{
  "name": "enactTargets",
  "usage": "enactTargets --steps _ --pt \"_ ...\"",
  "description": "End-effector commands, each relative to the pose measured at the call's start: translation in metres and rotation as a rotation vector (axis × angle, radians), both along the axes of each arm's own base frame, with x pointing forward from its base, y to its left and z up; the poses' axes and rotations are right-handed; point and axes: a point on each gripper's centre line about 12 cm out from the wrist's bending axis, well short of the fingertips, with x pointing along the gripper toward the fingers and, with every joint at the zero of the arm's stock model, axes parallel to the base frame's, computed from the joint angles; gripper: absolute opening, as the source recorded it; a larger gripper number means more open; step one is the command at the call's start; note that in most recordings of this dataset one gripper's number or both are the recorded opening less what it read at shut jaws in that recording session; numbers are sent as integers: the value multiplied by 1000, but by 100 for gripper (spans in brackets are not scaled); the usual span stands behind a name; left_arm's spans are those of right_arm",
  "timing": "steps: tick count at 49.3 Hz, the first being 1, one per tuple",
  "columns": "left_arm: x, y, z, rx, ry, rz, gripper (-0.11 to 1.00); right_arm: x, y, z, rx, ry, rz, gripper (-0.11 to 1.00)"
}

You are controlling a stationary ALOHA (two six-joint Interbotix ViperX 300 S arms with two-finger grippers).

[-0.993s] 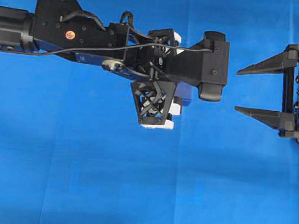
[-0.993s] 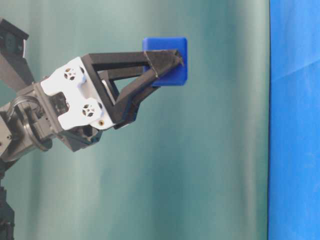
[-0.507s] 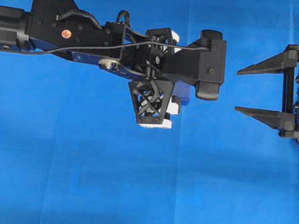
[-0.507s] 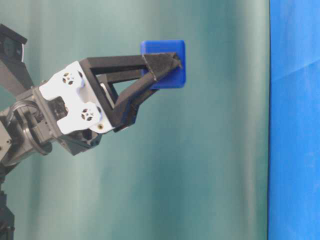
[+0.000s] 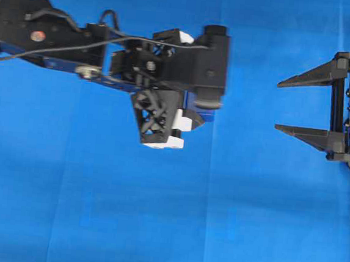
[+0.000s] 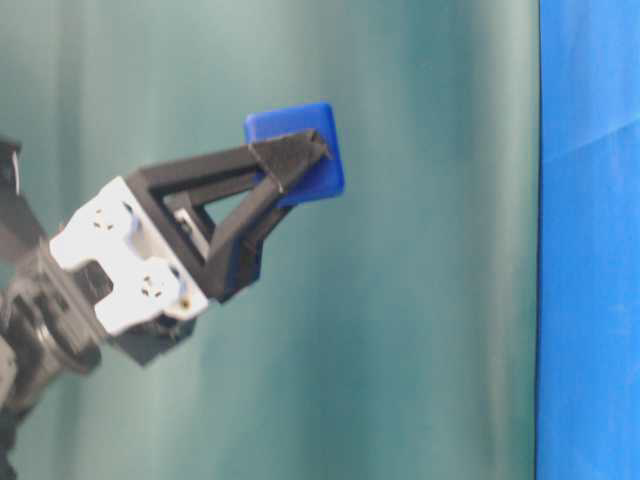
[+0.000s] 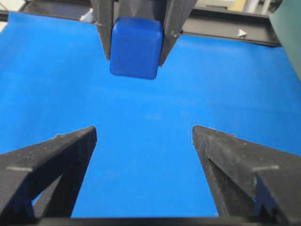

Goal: Handover the blue block to the right arm after grasping it with the left arm, then place it in the designated position.
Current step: 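Lift the blue cube and pull it back toward the left side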

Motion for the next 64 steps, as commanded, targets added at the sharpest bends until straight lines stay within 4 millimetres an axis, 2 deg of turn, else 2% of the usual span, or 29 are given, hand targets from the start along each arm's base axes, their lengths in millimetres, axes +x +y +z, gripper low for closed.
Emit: enactTargets --steps 1,35,43,51,64 --pt "-16 -1 22 1 -137 -7 46 2 0 7 6 -20 -3 95" --pt "-98 -4 11 -21 -661 -23 46 2 0 9 4 -28 -3 95" --pt "-105 -4 2 -26 -688 -20 46 2 0 9 4 -29 -3 95" --pt "-104 -4 1 -26 -685 -20 46 3 0 11 3 -34 -1 95" --pt "-105 -4 2 -28 -693 -19 46 5 1 30 -83 -49 16 95"
